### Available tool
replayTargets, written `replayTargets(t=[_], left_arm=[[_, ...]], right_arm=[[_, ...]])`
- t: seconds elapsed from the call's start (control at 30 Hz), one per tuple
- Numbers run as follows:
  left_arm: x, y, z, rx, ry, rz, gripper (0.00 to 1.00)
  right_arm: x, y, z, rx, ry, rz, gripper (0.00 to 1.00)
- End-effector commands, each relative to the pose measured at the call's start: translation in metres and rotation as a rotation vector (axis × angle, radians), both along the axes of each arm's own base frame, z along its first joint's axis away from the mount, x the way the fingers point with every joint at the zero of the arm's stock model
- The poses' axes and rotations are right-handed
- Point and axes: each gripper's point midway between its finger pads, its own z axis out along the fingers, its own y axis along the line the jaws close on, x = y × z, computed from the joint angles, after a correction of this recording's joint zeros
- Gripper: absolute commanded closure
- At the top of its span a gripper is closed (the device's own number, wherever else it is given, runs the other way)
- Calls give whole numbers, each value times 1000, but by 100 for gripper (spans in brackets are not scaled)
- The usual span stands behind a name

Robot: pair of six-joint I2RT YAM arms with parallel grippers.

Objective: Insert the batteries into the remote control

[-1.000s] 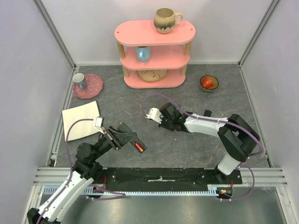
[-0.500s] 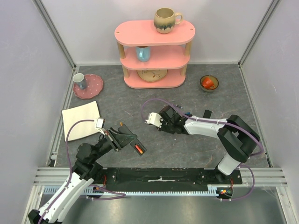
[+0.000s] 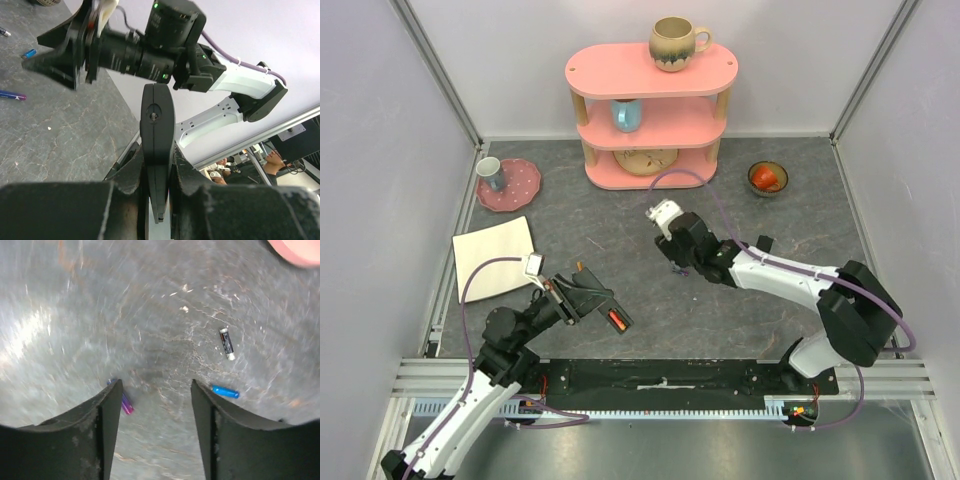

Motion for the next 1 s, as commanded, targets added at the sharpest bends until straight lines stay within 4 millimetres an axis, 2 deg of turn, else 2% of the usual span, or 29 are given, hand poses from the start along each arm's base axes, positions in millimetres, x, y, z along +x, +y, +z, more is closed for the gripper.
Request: replayTargets(t=[0.0,0.03,0.07,0.1,0.13,0.17,0.2,0.3,0.4,0.43,0.5,0.53,0.73,0.97], left_arm=[[5,-4,-59,75,68,-5,98],[5,-4,-60,74,72,-4,98],[5,-4,-61,74,77,-3,98],[5,-5,-61,72,82,-5,98],[5,-4,-62,73,84,-4,98],[5,-5,-61,73,85,-7,98],[5,-5,-61,73,85,-7,98],[5,-5,-63,78,92,-7,98],[5,-5,-65,81,100,-9,98],[5,-5,-65,79,97,-9,98],[5,-5,-68,82,110,-8,98],[5,-5,-70,84,113,-7,98],[6,-5,-72,87,120,-4,98],[6,-5,-76,91,129,-3,98]], right_arm=[[27,12,42,462,39,-441,36],[23,21,40,495,78,-429,33],[18,32,36,565,145,-458,26],[16,34,36,583,146,-497,17],[9,24,26,551,172,-590,15],[12,18,21,578,161,-715,14],[11,18,21,592,155,-770,13],[3,3,10,590,101,-937,13],[-2,-3,-1,579,76,-1016,15],[-6,-8,-11,534,81,-1041,15],[-6,-7,-12,515,66,-1063,15],[-9,-9,-22,475,77,-1069,15],[-11,-4,-39,424,112,-1060,16],[-13,2,-47,423,136,-1053,20]])
